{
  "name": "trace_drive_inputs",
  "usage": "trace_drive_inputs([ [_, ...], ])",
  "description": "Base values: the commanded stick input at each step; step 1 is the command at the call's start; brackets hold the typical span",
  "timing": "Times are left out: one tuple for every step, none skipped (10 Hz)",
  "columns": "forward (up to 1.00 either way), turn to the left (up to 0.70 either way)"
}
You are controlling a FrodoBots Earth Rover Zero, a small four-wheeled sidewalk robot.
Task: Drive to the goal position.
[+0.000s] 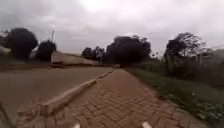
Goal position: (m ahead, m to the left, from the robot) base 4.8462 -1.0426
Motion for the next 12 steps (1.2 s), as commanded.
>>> trace_drive_inputs([
  [0.7,0.0],
  [0.7,0.0],
  [0.7,0.0],
  [0.7,0.0],
  [0.7,0.0],
  [0.7,0.0],
  [0.7,0.0],
  [0.7,0.0],
  [0.7,0.0],
  [0.7,0.0],
  [0.7,0.0],
  [0.7,0.0],
])
